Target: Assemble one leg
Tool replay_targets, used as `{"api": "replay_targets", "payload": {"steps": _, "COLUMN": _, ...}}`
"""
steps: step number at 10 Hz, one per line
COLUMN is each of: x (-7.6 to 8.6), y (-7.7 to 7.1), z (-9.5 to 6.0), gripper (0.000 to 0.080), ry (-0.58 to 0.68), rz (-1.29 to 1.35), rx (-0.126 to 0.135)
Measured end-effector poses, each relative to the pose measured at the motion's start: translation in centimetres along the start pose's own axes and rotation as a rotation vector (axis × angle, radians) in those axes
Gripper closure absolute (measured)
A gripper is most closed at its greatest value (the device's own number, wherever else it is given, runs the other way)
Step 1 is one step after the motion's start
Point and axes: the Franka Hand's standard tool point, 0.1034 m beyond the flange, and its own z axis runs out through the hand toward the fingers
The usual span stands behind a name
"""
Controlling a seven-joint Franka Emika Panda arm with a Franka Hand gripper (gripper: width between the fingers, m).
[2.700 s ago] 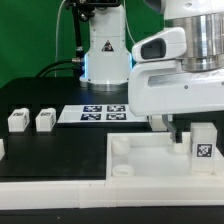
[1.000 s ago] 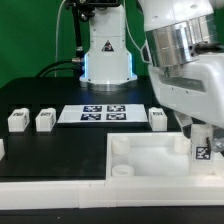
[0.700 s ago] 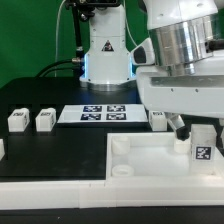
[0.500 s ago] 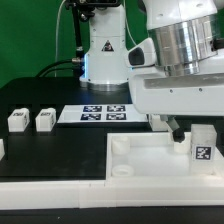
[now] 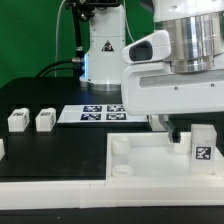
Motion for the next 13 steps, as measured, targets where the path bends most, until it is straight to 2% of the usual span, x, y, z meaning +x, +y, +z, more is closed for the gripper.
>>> {"api": "replay_targets", "payload": {"steps": 1, "x": -0.06, "y": -0.09, "z": 0.01, "gripper": 0.0424, "ry": -0.002, "rz": 0.074, "rx": 0.005}}
{"api": "replay_targets", "payload": {"steps": 2, "x": -0.05, "y": 0.11, "z": 0.04, "gripper": 0.0501, "ry": -0.003, "rz": 0.206, "rx": 0.004}}
{"api": "replay_targets", "payload": {"steps": 3, "x": -0.03, "y": 0.21, "z": 0.05, "gripper": 0.0501, "ry": -0.003, "rz": 0.287, "rx": 0.002}}
{"api": "replay_targets", "payload": {"steps": 5, "x": -0.04, "y": 0.47, "z": 0.08, "gripper": 0.0501, "ry": -0.007, "rz": 0.608, "rx": 0.008}}
{"api": "replay_targets", "payload": {"steps": 7, "x": -0.33, "y": 0.72, "z": 0.12, "gripper": 0.0501, "ry": -0.036, "rz": 1.039, "rx": 0.053}}
{"api": "replay_targets", "payload": {"steps": 9, "x": -0.5, "y": 0.45, "z": 0.14, "gripper": 0.05, "ry": -0.075, "rz": 1.293, "rx": 0.085}}
{"api": "replay_targets", "payload": {"steps": 11, "x": -0.7, "y": -0.08, "z": 0.09, "gripper": 0.05, "ry": -0.086, "rz": 1.417, "rx": 0.084}}
{"api": "replay_targets", "payload": {"steps": 13, "x": -0.8, "y": 0.01, "z": 0.28, "gripper": 0.0489, "ry": -0.082, "rz": 1.289, "rx": 0.077}}
